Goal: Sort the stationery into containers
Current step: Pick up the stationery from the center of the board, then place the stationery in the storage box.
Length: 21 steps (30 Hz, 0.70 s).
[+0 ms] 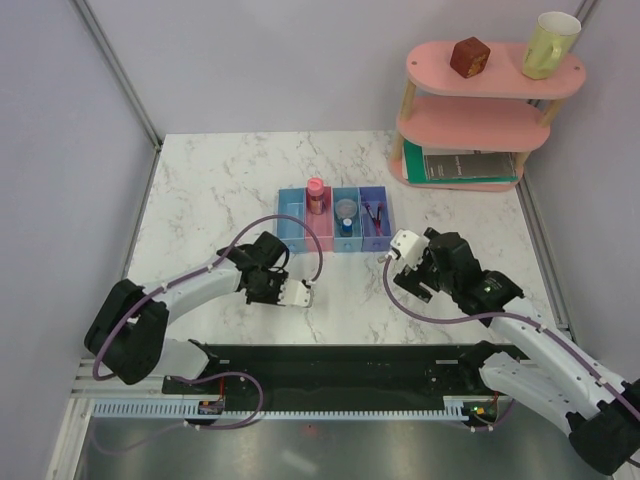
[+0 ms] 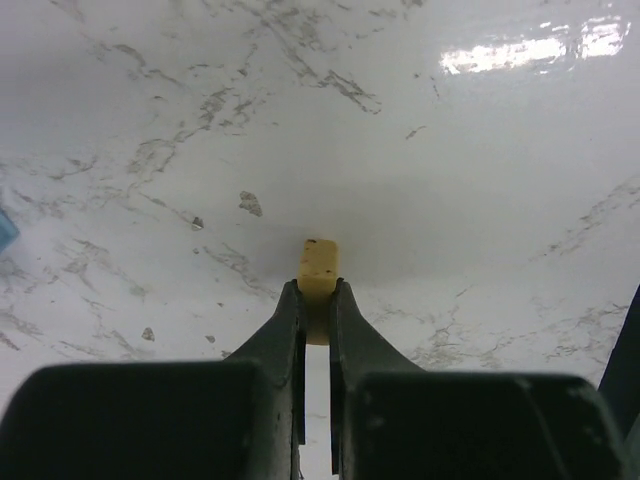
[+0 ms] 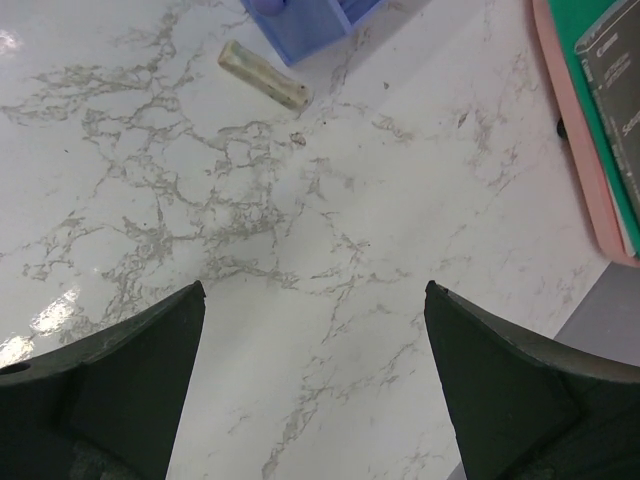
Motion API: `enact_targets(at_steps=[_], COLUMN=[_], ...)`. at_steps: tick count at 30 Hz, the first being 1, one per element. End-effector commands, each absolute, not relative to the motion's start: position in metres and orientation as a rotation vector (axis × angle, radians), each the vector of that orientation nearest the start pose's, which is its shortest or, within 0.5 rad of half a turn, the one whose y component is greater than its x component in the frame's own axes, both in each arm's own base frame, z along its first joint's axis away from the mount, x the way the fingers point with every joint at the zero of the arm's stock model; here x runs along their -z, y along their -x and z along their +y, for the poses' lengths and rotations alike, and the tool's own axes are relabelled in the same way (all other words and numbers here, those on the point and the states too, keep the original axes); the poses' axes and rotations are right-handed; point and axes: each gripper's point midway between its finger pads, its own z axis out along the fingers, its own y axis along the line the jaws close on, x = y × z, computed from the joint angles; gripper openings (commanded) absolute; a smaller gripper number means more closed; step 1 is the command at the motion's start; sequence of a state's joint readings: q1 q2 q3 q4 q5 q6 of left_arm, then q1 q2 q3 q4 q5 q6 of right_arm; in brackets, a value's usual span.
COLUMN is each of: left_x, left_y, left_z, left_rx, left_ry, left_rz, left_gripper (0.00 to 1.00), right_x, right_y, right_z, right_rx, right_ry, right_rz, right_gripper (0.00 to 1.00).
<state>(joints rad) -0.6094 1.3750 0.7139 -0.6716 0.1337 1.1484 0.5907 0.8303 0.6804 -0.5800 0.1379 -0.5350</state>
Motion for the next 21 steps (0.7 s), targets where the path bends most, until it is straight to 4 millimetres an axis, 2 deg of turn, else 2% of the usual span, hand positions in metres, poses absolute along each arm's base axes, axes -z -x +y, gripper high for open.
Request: enact_targets(at_steps=[1, 3, 4, 5, 7, 8, 10, 14, 21], left_x=[-0.070, -0.102, -0.114, -0.134, -0.152, -0.169, -0.183, -0.195, -0.210], left_y=[-0.225, -0.237, -0.242, -0.252, -0.264, -0.276, -0.293, -0.319, -0.348], left_z=[-0.158, -0.173, -0.178, -0.185, -0.189, -0.193, -0.192, -0.187, -0.187], left_rx=[-0.190, -0.225, -0.228, -0.220, -0.203, -0.175, -0.068, 0.080, 0.175], left_ry=[2.660, 2.661, 2.660, 2.680, 2.627, 2.642, 2.600, 2.554, 2.490], left_rz=[-2.372, -2.512, -2.561, -2.621, -2.736, -2.799, -2.895, -2.970, -3.056], left_gripper=[0.02, 0.02, 0.02, 0.02, 0.02, 0.02, 0.02, 0.02, 0.02], right_x=[-0.133, -0.123, -0.115, -0.113, -0.104, -0.104, -0.099, -0.090, -0.064], right_y=[-0.250, -0.261, -0.261, -0.266, -0.270, -0.274, -0.277, -0.280, -0.272], right_z=[0.105, 0.100, 0.105, 0.107, 0.109, 0.113, 0.118, 0.125, 0.129], right_rx=[0.047, 0.039, -0.003, -0.005, -0.011, -0.013, -0.023, -0.032, -0.066], right_ry=[1.075, 1.046, 1.067, 1.077, 1.112, 1.136, 1.183, 1.289, 1.453], right_rz=[1.996, 2.028, 2.041, 2.031, 2.035, 2.005, 1.981, 1.909, 1.888], right_gripper=[0.98, 0.98, 0.98, 0.98, 0.98, 0.98, 0.98, 0.98, 0.98])
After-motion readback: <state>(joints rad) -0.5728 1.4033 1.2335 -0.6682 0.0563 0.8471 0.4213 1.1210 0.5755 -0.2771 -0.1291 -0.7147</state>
